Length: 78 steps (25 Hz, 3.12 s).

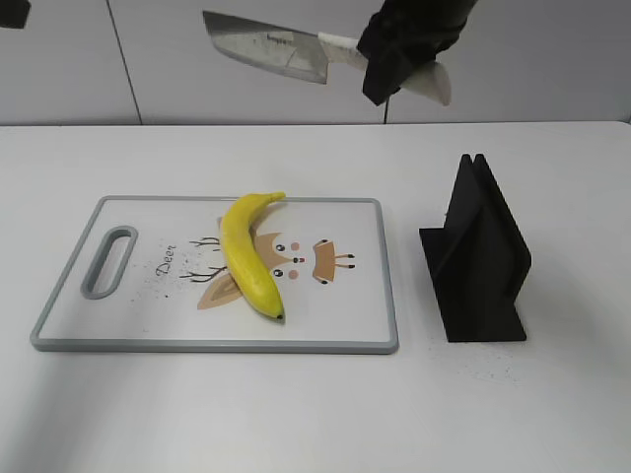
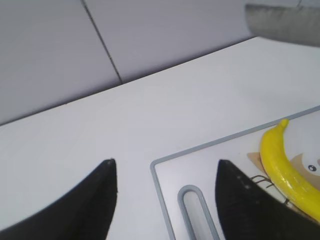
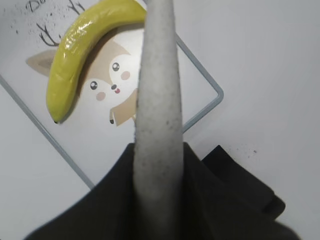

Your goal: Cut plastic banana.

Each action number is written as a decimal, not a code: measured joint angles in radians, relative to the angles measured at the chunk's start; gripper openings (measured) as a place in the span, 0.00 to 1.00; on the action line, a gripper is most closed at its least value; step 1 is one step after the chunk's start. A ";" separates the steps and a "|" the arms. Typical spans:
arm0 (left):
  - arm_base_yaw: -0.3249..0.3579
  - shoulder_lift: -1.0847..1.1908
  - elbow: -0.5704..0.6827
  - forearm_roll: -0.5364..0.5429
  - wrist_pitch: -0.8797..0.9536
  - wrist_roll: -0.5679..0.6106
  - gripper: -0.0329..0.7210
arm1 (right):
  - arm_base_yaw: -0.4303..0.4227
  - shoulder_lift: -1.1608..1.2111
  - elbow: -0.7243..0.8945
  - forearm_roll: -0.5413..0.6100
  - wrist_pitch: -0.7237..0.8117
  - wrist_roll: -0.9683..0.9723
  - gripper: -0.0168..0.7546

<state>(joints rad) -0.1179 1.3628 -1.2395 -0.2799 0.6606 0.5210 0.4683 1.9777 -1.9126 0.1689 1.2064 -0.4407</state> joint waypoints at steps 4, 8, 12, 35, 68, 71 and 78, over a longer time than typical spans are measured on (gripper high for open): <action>0.004 -0.057 0.000 0.131 0.068 -0.175 0.83 | 0.000 -0.075 0.046 -0.001 0.001 0.172 0.26; 0.004 -0.134 0.000 0.171 0.123 -0.249 0.82 | 0.000 -0.184 0.150 -0.001 0.001 0.320 0.26; 0.004 -0.203 0.006 0.223 0.260 -0.293 0.82 | 0.000 -0.288 0.265 -0.011 0.004 0.449 0.26; 0.005 -1.094 0.573 0.288 0.392 -0.382 0.82 | 0.000 -0.677 0.754 -0.204 -0.104 0.853 0.26; 0.005 -1.341 0.730 0.280 0.393 -0.390 0.77 | 0.000 -0.646 0.929 -0.240 -0.306 0.939 0.26; 0.005 -1.341 0.730 0.280 0.393 -0.390 0.77 | 0.000 -0.603 0.929 -0.240 -0.306 0.939 0.26; 0.005 -1.341 0.730 0.280 0.393 -0.390 0.77 | 0.000 -0.539 0.929 -0.245 -0.310 0.939 0.26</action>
<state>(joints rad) -0.1129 0.0215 -0.5095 0.0000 1.0538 0.1311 0.4683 1.4389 -0.9833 -0.0760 0.8967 0.4985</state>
